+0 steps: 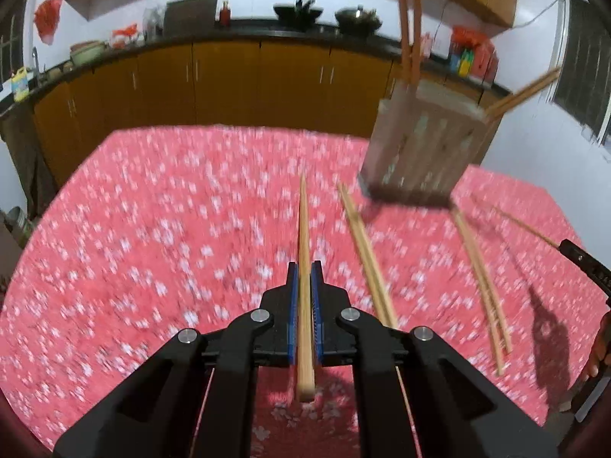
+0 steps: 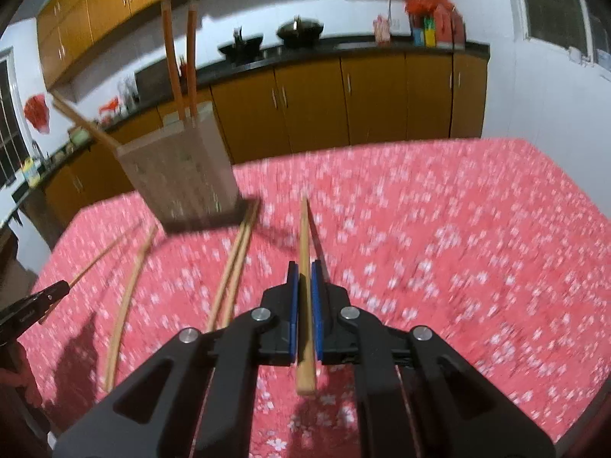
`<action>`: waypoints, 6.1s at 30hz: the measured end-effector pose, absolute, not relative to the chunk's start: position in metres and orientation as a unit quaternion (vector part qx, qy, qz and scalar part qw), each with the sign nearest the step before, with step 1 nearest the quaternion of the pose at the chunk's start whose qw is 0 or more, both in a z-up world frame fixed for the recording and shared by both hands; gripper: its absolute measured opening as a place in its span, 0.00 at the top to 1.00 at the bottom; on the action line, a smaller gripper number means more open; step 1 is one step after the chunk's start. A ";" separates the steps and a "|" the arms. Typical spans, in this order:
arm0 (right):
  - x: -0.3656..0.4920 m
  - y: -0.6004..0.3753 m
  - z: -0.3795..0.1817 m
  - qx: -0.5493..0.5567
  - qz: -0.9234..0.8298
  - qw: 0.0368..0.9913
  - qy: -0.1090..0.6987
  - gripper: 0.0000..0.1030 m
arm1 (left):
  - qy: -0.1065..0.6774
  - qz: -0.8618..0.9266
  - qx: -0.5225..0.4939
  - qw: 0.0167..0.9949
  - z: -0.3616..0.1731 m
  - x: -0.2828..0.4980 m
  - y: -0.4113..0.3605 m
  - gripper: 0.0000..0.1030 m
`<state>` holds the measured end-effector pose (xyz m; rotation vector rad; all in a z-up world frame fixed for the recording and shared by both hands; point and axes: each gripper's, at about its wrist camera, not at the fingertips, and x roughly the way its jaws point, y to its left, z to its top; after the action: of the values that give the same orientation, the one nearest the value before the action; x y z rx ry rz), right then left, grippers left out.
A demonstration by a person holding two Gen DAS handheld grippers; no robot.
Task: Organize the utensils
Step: 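Raise the right gripper's chopstick upright over the holder while the left gripper raises its chopstick there, then drop the chopstick into the holder opening the right gripper while the left gripper releases its chopstick, then grasp another wooden chopstick with the right gripper while the left gripper grasps one too, then lift the right gripper's chopstick off the tablecloth while the left gripper lifts its chopstick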
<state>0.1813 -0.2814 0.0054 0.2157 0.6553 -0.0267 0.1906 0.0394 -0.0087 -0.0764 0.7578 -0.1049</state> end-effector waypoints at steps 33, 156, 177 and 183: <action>0.174 -0.251 0.183 0.144 0.110 0.978 0.099 0.93 | 0.157 -0.115 -0.090 0.977 0.157 0.188 0.019 0.93; 0.224 -0.257 -0.073 0.052 -0.028 0.901 0.429 0.92 | 0.431 -0.032 -0.059 0.900 -0.065 0.211 0.043 0.92; 0.224 -0.259 -0.072 0.055 -0.026 0.901 0.430 0.92 | 0.427 -0.035 -0.068 0.901 -0.065 0.207 0.046 0.92; 0.224 -0.258 -0.072 0.055 -0.026 0.901 0.430 0.92 | 0.427 -0.035 -0.068 0.901 -0.065 0.207 0.046 0.92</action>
<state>0.2243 -0.2585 -0.0724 0.1147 0.8891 -0.0532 0.2073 0.0456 -0.0648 -0.1414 0.8825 -0.0721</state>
